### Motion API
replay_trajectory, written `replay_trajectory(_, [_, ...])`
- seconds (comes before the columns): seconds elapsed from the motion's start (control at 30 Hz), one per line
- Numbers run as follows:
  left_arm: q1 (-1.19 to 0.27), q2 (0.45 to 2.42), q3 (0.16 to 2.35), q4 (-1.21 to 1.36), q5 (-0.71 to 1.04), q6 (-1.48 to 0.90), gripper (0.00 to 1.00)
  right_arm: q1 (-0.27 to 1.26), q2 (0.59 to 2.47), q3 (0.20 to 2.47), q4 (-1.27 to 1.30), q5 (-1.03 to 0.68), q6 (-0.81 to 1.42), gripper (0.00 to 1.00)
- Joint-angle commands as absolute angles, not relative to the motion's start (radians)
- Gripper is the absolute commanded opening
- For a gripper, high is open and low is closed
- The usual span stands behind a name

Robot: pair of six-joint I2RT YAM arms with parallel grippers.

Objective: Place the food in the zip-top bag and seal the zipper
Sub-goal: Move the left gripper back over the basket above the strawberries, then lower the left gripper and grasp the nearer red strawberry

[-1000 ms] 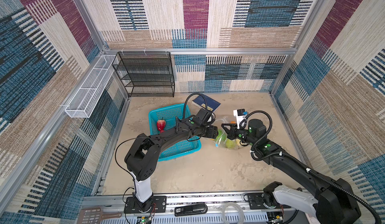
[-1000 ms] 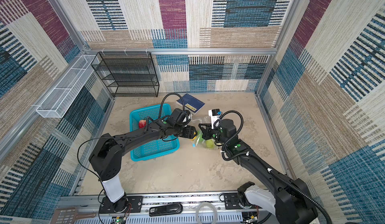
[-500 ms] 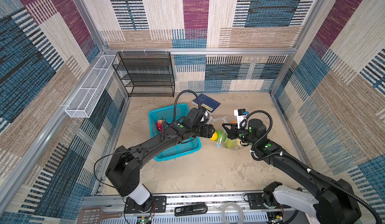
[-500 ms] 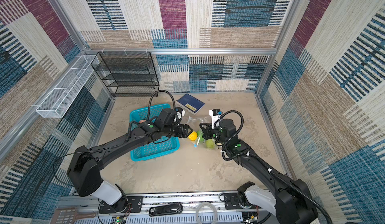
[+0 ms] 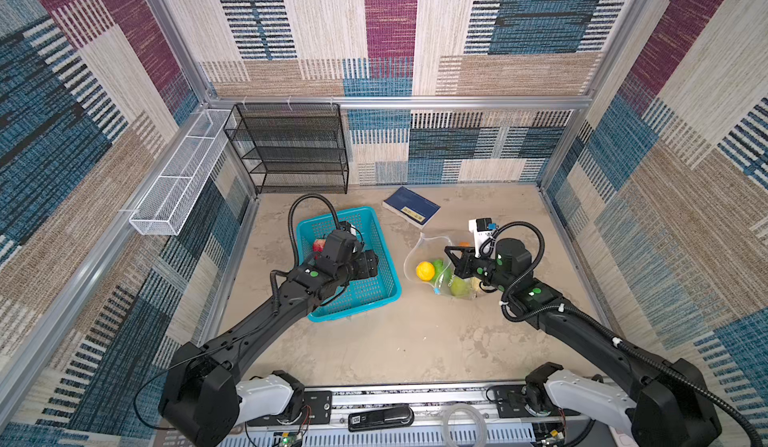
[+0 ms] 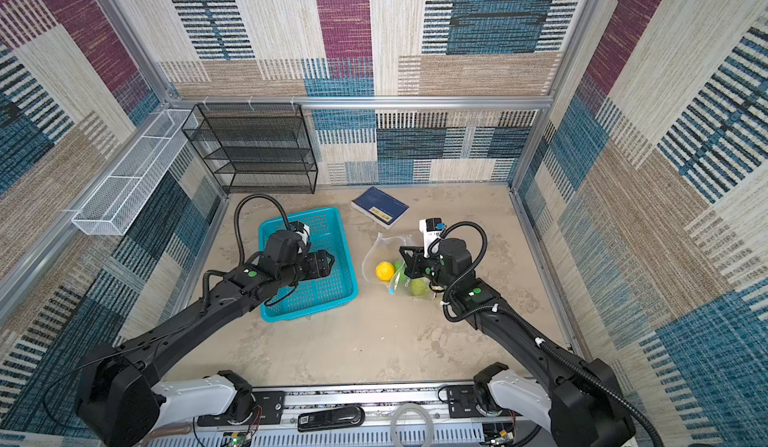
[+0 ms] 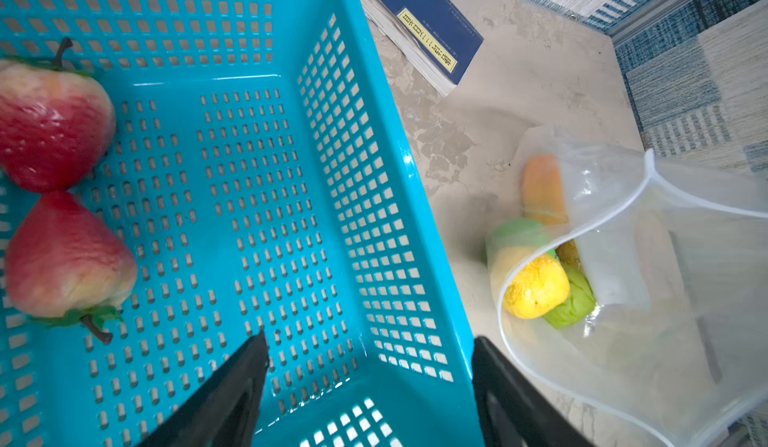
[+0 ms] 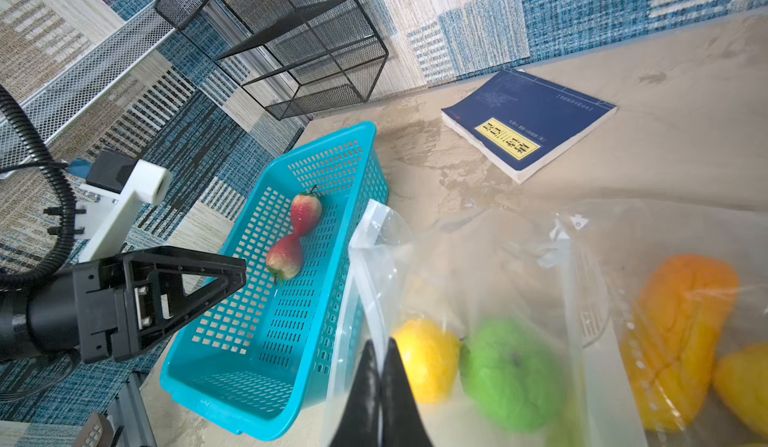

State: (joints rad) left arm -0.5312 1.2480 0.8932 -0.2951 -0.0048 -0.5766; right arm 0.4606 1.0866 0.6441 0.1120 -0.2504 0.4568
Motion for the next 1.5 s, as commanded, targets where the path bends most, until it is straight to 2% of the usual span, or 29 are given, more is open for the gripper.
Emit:
replay_trajectory(0.0, [-0.522,1.236,0.886,-0.259,0.006,-0.584,0.79,0.462,1.091,0.65,0.143,-0.25,0.476,0.0])
replay_trajectory(0.23, [-0.444,1.329,0.938,-0.453,-0.228,-0.531,0.81,0.461,1.083,0.644,0.141,-0.247,0.476,0.0])
replay_trajectory(0.57, [-0.387,1.493,0.997,-0.477,-0.344,-0.48,0.81,0.462,1.083,0.639,0.14,-0.245,0.48,0.0])
replay_trajectory(1.2, [-0.327,1.687,1.028,-0.409,-0.347,-0.466,0.81,0.462,1.115,0.656,0.137,-0.245,0.469,0.0])
replay_trajectory(1.47, [-0.316,1.762,1.082,-0.408,-0.341,-0.439,0.76,0.461,1.117,0.673,0.121,-0.239,0.465,0.0])
